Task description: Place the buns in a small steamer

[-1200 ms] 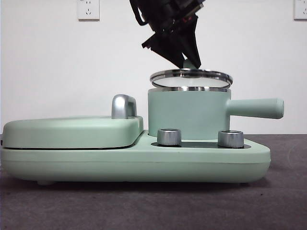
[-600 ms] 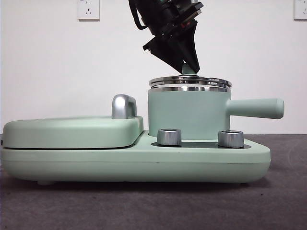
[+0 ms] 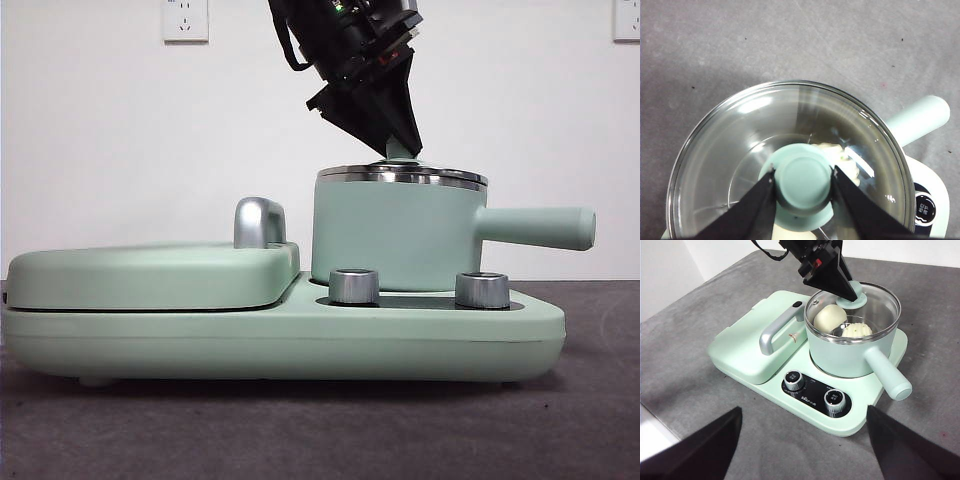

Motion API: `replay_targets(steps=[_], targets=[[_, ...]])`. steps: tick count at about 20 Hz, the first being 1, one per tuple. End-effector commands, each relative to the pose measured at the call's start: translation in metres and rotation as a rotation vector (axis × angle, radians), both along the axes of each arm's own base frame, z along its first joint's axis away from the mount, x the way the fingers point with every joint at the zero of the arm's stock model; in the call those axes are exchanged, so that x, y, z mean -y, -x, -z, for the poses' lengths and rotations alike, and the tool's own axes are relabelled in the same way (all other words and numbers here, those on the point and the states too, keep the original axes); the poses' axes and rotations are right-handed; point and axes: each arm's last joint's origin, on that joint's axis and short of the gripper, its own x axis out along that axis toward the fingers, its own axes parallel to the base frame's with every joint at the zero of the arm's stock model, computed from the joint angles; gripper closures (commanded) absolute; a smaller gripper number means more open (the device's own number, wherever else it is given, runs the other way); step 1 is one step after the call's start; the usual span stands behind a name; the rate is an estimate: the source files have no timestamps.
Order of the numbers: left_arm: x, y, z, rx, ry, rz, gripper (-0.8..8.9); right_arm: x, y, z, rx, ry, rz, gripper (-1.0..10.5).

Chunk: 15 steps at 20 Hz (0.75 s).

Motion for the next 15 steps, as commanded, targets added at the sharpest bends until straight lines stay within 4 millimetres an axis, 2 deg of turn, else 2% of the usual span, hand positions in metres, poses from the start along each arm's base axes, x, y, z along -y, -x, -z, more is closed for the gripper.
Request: replay_targets(steps=[1, 3, 4, 6, 8, 10, 12, 15], targets=[[0.014, -0.001, 0.018, -0.046, -0.011, 0.039, 7.94, 0.000, 0.001, -0.003, 0.016, -0.010, -0.012, 5.5], [0.010, 0.000, 0.020, -0.070, -0.037, 0.043, 7.73, 0.000, 0.001, -0.003, 0.016, -0.010, -0.012, 5.5], [0.007, 0.000, 0.021, -0.086, -0.058, 0.039, 7.09, 0.000, 0.001, -0.003, 0.016, -0.010, -0.012, 5.5], [0.006, 0.000, 0.021, -0.093, -0.070, 0.011, 4.48, 0.000, 0.001, -0.003, 0.016, -0.010, -0.012, 5.5], [0.001, 0.000, 0.011, -0.082, -0.045, -0.020, 2.91, 0.000, 0.001, -0.003, 0.016, -0.010, -0.012, 5.5], [-0.007, 0.002, -0.004, -0.073, -0.023, -0.046, 2.44, 0.000, 0.001, -0.003, 0.016, -0.010, -0.012, 5.5], [-0.020, 0.009, -0.022, -0.082, -0.003, -0.089, 2.44, 0.000, 0.001, -0.003, 0.016, -0.010, -0.012, 5.5], [-0.045, 0.031, -0.053, -0.138, -0.011, -0.146, 2.47, 0.000, 0.001, -0.003, 0.016, -0.010, -0.012, 5.5]])
